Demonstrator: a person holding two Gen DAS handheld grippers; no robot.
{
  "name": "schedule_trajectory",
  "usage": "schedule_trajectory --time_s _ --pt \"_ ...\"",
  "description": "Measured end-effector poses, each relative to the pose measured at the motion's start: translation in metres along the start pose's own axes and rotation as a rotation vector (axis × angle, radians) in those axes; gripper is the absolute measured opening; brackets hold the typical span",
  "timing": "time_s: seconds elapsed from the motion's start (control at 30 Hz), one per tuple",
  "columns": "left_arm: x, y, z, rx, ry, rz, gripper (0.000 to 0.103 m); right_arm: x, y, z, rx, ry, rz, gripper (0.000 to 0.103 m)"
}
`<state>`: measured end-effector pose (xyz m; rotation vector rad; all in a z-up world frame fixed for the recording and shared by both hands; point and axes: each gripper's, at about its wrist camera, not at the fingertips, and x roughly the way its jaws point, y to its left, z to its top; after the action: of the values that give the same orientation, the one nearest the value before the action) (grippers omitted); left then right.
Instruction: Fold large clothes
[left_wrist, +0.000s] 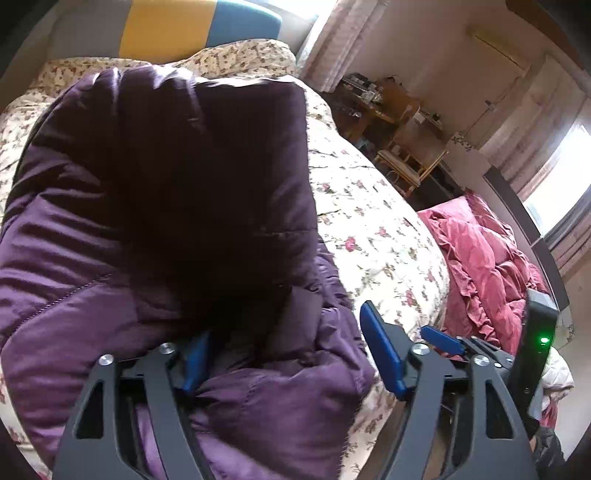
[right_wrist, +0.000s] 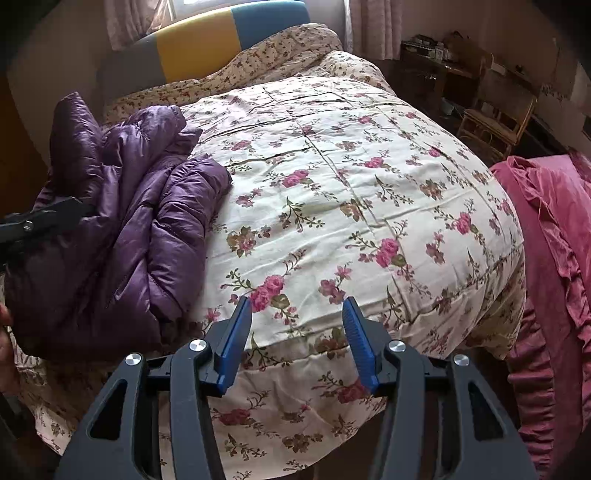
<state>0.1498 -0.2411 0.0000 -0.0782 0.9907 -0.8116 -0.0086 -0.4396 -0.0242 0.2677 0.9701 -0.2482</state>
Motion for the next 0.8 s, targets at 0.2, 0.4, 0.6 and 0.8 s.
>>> schedule_trajectory --time_s 0.2,0.4,0.6,0.8 --pt "-0.023 -0.005 0.008 -0.017 -0.035 -0.011 0.077 -0.008 0.010 -0.003 -0.013 -0.015 0.016 0.052" --pt "-0.065 -0.006 0.005 -0.032 -0.112 -0.024 0.084 -0.014 0.027 -0.003 -0.055 -0.030 0.033 0.052" --pt "-0.114 0.011 -0.002 -0.080 -0.202 -0.057 0.087 -0.025 0.045 -0.005 -0.097 -0.049 0.067 0.052" --pt "-0.136 0.061 -0.022 -0.192 -0.241 0.080 0.087 -0.044 0.070 -0.004 -0.147 -0.089 0.136 0.052"
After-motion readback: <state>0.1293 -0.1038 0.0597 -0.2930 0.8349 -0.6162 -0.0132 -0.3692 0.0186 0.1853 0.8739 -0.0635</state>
